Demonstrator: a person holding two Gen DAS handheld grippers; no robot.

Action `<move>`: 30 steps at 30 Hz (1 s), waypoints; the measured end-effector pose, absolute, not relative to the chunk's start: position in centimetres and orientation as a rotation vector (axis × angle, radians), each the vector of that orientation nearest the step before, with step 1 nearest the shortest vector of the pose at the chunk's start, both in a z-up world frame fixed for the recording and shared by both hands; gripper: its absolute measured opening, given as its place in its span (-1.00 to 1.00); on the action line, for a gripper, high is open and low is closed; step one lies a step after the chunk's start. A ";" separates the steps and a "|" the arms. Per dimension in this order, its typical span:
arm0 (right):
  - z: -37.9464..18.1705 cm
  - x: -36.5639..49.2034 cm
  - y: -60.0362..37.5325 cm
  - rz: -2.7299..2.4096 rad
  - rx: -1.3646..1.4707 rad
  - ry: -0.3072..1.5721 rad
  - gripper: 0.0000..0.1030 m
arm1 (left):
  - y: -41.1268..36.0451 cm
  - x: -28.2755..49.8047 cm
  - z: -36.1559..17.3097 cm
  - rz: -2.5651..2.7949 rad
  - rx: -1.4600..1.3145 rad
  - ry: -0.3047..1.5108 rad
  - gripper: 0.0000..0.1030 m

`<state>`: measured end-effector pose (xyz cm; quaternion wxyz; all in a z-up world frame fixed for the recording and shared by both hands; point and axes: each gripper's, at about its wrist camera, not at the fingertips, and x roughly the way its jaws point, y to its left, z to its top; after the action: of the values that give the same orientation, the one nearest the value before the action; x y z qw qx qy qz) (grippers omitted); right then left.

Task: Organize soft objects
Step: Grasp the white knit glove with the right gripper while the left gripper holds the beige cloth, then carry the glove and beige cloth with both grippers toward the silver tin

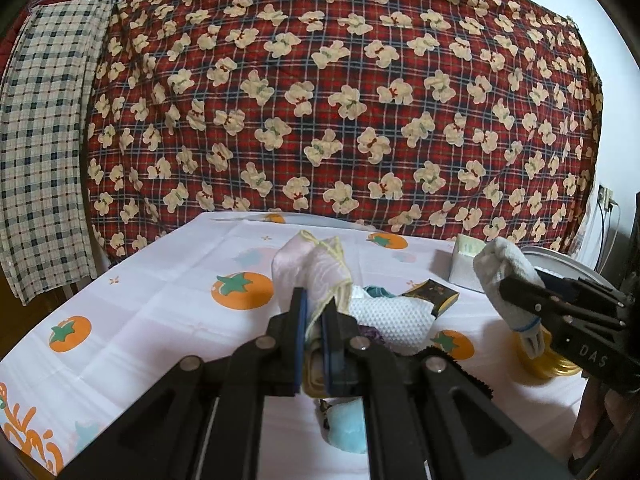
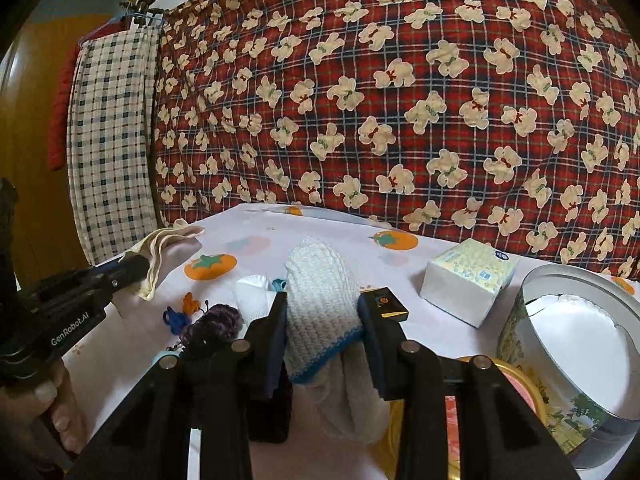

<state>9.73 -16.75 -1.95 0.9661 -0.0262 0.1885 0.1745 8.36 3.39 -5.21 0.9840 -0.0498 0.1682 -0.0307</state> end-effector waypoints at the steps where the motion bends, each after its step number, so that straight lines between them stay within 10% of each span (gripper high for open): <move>1: -1.9 9.6 -16.8 0.352 -0.051 0.377 -0.27 | 3.4 8.4 -5.2 -0.063 -0.100 0.335 -0.92; 30: -1.3 8.1 -18.6 0.307 0.019 0.272 -0.27 | 3.2 7.7 -5.0 -0.029 -0.070 0.302 -0.92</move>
<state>8.07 -18.60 -1.30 0.9790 0.0096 0.1349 0.1526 7.73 3.15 -5.01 0.9879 -0.0349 0.1503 -0.0142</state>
